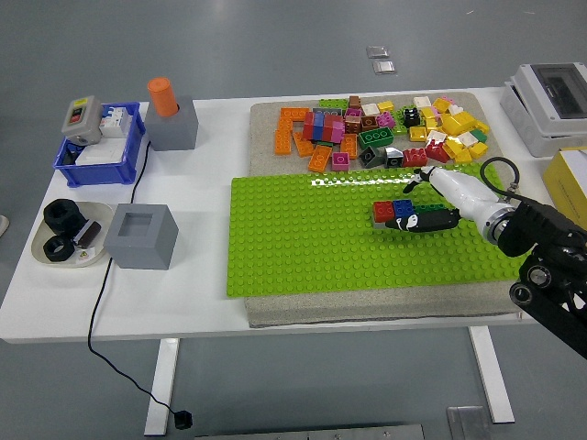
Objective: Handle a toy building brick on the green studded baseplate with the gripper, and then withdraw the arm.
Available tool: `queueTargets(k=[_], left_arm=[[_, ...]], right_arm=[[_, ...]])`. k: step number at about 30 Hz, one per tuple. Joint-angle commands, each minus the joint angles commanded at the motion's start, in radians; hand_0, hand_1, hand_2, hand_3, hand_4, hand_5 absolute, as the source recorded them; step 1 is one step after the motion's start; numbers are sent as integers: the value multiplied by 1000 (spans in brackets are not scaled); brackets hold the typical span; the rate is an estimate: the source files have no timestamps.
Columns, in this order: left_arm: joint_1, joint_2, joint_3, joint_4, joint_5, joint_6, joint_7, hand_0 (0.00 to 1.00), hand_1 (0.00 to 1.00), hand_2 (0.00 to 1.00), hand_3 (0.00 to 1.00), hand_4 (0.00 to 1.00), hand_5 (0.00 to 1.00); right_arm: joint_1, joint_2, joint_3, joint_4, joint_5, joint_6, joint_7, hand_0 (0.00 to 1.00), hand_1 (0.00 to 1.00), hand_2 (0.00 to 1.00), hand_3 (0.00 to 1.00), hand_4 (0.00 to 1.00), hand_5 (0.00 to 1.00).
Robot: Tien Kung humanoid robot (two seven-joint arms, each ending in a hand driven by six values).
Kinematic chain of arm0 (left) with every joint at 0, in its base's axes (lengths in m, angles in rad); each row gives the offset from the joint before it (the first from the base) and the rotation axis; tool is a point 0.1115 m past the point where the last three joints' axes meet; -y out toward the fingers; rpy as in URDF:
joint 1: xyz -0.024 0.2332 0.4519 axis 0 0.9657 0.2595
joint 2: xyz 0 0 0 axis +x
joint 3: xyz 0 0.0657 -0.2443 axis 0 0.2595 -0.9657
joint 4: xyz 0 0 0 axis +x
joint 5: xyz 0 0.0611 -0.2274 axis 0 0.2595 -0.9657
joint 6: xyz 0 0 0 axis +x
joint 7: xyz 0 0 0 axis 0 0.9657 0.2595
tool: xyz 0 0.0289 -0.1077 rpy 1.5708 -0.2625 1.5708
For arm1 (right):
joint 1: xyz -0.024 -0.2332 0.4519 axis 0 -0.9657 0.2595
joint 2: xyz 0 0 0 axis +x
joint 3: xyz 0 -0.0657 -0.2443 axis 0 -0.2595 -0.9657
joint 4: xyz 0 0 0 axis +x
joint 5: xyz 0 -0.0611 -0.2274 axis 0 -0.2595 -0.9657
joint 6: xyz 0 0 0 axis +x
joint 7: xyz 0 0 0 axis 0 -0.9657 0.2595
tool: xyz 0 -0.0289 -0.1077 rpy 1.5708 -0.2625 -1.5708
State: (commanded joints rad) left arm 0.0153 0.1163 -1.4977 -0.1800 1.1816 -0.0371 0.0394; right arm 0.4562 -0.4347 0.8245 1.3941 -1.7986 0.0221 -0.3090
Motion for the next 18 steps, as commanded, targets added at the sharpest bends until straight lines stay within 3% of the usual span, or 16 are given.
queueTargets(k=[18], left_arm=[[3, -1, 2, 0, -2, 0, 1, 597, 616, 540, 596, 759, 201]], right_arm=[[-6, 14, -14, -25, 19, 1, 6, 982, 950, 958, 641, 949, 617]])
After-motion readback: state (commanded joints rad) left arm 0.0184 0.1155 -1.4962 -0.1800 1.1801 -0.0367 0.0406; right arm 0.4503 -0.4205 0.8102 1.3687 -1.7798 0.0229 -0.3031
